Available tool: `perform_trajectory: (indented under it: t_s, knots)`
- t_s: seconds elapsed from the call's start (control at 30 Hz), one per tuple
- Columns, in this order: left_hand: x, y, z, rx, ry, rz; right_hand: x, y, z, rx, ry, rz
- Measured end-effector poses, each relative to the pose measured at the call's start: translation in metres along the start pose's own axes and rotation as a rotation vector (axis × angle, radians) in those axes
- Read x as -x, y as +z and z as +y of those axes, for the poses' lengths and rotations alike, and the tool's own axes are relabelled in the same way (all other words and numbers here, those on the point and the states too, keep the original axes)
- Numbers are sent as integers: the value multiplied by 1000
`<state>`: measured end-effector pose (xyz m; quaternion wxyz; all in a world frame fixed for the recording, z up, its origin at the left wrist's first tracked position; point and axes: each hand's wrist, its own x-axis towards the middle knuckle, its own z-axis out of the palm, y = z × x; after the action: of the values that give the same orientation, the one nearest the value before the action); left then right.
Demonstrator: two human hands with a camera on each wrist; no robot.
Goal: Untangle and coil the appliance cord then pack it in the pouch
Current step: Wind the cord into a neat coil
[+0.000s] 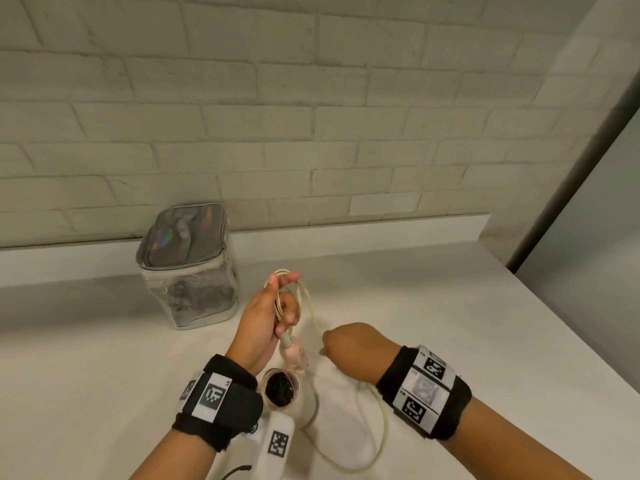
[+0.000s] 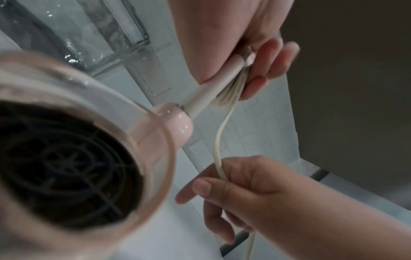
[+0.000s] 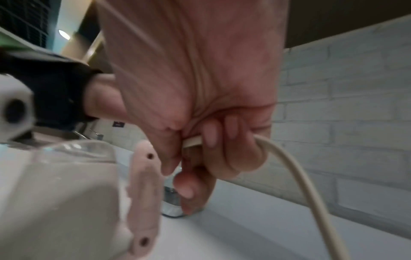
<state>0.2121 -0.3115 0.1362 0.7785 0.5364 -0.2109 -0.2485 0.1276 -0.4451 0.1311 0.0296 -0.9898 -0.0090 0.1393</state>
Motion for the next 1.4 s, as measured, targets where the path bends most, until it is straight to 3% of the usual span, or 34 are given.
perform_trajectory:
  t_s: [0.17,0.27,0.37,0.5,0.7,0.77,0.87,0.97,1.0,1.07,1.13,1.2,1.27,1.33,1.4]
  knots:
    - [-6,10,-4,-72,42,17,10,-6,-23,-2,-166,-28]
    - [-9,14,-3,-191,56,12,19,-27,-21,-72,-209,135]
    - [-7,17,0,-296,92,19,27,-56,-3,-311,-197,329]
    - [9,33,1,-416,74,-112,33,-67,19,-481,-1,578]
    - [7,17,3,-637,-42,-162,26,-67,40,-649,-4,266]
    - [9,10,3,-705,-76,-171,31,-67,49,-541,15,287]
    - [12,9,6,-729,-99,-182,28,-65,53,-174,41,426]
    - [16,13,15,-566,-126,-87,22,-63,57,-33,88,570]
    - [19,15,20,-494,-130,-75,22,-65,59,-111,121,603]
    - [23,19,28,-385,-95,-98,23,-69,66,-489,138,615]
    - [22,19,41,-292,-27,-120,26,-72,76,-887,67,569]
    - [17,13,56,-222,8,-125,29,-73,87,-1109,0,549]
    - [12,8,70,-251,31,-164,30,-77,90,-910,21,559]
    - [10,6,75,-331,47,-197,26,-82,88,-333,84,584]
    - [9,7,72,-346,29,-195,25,-93,85,-6,127,704]
